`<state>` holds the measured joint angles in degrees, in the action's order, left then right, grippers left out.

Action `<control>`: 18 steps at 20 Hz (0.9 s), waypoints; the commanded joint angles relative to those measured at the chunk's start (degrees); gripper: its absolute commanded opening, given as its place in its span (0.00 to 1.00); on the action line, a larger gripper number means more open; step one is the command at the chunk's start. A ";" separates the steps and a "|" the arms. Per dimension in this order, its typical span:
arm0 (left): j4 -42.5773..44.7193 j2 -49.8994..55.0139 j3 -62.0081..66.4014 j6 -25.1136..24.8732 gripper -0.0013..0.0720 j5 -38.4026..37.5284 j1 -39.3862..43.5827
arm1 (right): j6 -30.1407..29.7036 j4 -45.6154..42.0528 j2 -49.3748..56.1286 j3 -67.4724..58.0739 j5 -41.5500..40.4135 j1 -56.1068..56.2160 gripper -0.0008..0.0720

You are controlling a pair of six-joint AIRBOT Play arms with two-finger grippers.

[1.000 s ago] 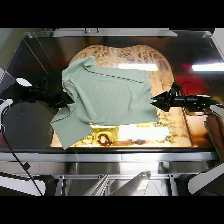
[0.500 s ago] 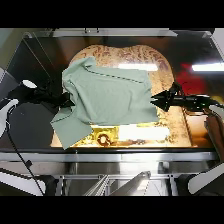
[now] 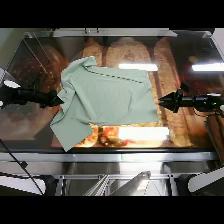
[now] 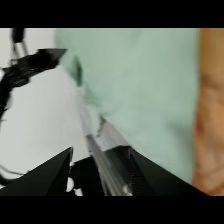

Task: Fold the shirts.

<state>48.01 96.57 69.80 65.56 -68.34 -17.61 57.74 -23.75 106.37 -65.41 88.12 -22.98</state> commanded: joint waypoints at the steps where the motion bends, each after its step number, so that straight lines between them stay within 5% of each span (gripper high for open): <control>1: -0.04 -0.42 0.00 -0.15 0.04 -3.06 -3.32 | 10.05 -23.32 -1.33 0.15 -8.83 0.74 0.68; 3: -0.15 -0.42 0.00 -0.13 0.04 -3.19 -5.01 | 10.27 -27.19 -1.22 0.28 -10.05 5.03 0.68; 11: -0.02 -0.42 0.00 -0.15 0.04 -5.90 -10.54 | 3.28 -13.31 -0.94 0.17 -12.87 14.47 0.62; 15: -0.17 -0.42 0.00 -0.15 0.04 -8.61 -12.44 | 1.77 -11.98 -1.11 0.15 -11.78 14.36 0.04; 18: -6.80 -1.51 0.00 -2.99 0.04 -14.84 -13.86 | 0.87 -11.96 -3.74 -0.31 -11.26 13.75 0.04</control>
<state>46.39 95.88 69.80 64.88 -77.73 -30.00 59.90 -37.85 104.57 -65.32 75.50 -8.93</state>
